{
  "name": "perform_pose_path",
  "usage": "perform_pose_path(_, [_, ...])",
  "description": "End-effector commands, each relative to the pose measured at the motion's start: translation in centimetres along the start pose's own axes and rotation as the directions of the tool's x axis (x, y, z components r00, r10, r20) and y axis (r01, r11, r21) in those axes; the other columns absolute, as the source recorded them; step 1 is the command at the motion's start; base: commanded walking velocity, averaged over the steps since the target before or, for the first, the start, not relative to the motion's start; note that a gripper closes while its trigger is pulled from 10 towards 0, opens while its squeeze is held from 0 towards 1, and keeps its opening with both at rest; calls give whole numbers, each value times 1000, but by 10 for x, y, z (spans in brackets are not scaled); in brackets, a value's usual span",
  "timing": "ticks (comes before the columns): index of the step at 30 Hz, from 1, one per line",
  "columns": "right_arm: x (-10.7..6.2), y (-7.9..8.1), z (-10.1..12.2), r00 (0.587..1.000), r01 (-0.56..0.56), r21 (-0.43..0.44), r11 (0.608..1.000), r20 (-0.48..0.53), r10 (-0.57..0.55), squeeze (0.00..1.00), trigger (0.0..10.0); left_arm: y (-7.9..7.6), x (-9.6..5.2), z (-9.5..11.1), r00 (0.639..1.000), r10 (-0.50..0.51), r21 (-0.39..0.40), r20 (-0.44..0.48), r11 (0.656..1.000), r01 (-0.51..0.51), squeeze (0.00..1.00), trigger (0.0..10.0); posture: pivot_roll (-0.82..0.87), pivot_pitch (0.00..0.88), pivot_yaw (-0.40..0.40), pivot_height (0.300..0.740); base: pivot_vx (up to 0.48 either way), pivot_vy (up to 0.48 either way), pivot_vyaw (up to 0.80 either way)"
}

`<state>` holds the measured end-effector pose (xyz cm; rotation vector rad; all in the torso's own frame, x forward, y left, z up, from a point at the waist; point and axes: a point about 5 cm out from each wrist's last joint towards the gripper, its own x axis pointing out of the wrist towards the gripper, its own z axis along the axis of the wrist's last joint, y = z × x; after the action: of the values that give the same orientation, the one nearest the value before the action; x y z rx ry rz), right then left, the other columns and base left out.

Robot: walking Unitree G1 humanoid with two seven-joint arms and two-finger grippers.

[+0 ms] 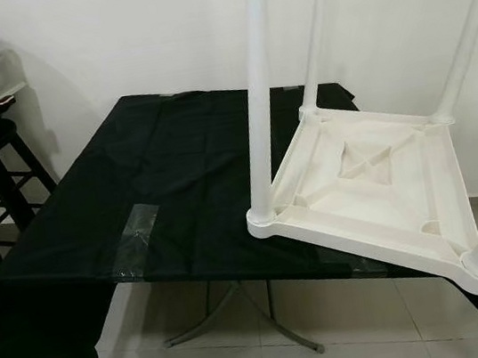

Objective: Building children table

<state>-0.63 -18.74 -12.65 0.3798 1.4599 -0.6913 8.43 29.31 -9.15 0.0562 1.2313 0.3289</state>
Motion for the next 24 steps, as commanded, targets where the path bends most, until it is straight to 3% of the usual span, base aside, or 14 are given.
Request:
perform_pose_path(1, [-59, 111, 186, 846, 11, -577, 817, 441, 300, 0, 10000, 0, 0, 3, 1000, 2, -19, 1, 1000, -2, 0, 10000, 64, 0, -32, 740, 0, 0, 0])
perform_pose_path(24, [-53, 106, 177, 853, 8, -577, 816, 430, 295, 0, 10000, 5, 1, 20, 999, 24, -75, 37, 997, -21, 0, 10000, 13, 0, -3, 740, 0, 0, 0])
